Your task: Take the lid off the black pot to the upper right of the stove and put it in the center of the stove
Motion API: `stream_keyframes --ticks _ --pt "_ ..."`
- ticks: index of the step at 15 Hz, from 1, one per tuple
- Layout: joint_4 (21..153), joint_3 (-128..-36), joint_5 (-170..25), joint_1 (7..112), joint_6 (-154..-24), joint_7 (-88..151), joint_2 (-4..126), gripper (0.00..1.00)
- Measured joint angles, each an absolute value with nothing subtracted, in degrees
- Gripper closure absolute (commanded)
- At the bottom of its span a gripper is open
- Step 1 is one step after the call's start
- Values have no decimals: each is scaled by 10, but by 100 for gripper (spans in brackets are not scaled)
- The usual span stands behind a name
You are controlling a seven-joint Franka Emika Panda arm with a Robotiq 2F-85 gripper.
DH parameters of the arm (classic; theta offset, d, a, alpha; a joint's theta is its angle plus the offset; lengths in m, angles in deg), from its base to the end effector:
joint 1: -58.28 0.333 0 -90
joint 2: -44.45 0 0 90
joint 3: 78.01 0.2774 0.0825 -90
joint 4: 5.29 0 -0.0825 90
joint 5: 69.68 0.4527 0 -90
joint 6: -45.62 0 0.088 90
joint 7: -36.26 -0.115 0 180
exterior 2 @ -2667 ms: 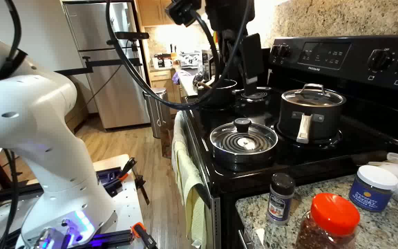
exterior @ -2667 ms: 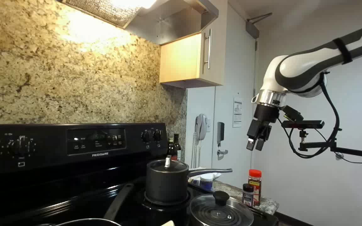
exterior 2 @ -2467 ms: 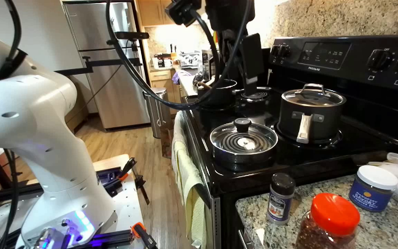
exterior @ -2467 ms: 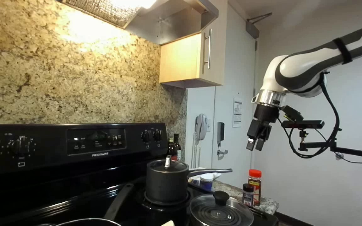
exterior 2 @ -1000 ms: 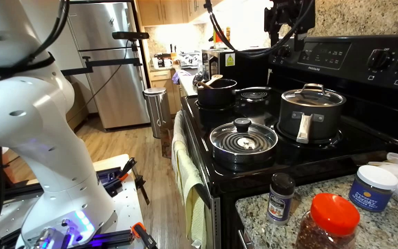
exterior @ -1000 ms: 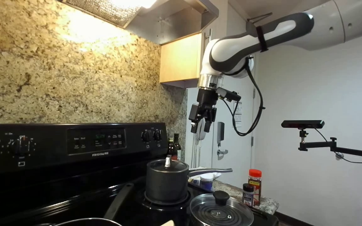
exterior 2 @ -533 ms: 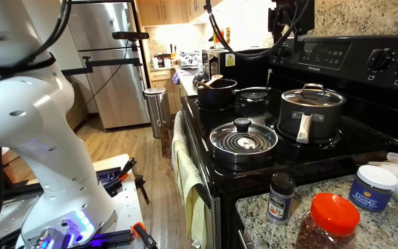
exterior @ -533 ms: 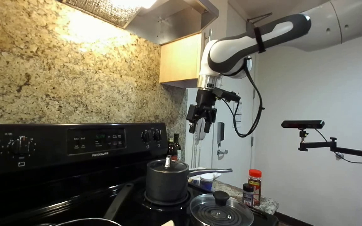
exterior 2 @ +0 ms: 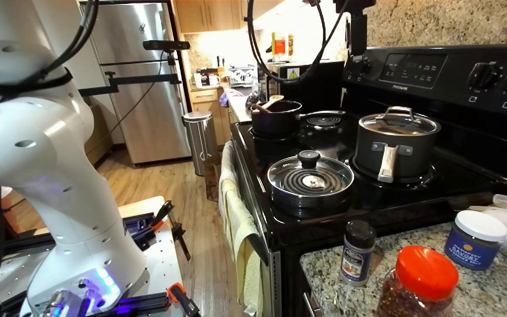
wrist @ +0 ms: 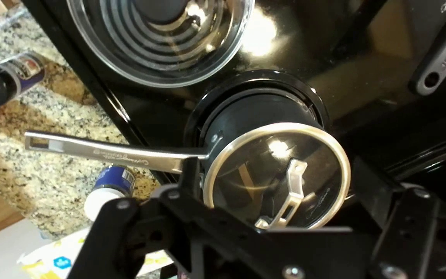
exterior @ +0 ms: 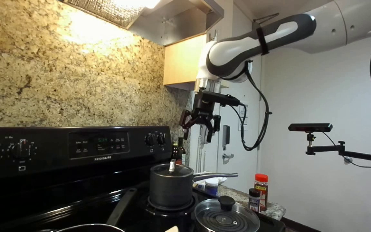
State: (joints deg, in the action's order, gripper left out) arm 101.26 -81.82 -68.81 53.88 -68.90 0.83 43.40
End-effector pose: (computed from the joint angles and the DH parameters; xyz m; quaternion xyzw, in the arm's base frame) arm 0.6342 -0.0906 0.4706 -0.9245 0.3730 -0.0746 0.0260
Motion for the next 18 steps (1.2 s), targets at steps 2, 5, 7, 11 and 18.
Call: stream_keyframes --ticks 2,5,7,11,18 --pt "1011 -814 -688 546 -696 -61 443 0" --pt "1011 -814 -688 548 -697 -68 446 0" --pt "1011 -815 -688 548 -697 -68 446 0" --pt "1003 -814 -703 549 -691 -98 450 0" --pt "863 -814 -733 558 -633 -150 545 0"
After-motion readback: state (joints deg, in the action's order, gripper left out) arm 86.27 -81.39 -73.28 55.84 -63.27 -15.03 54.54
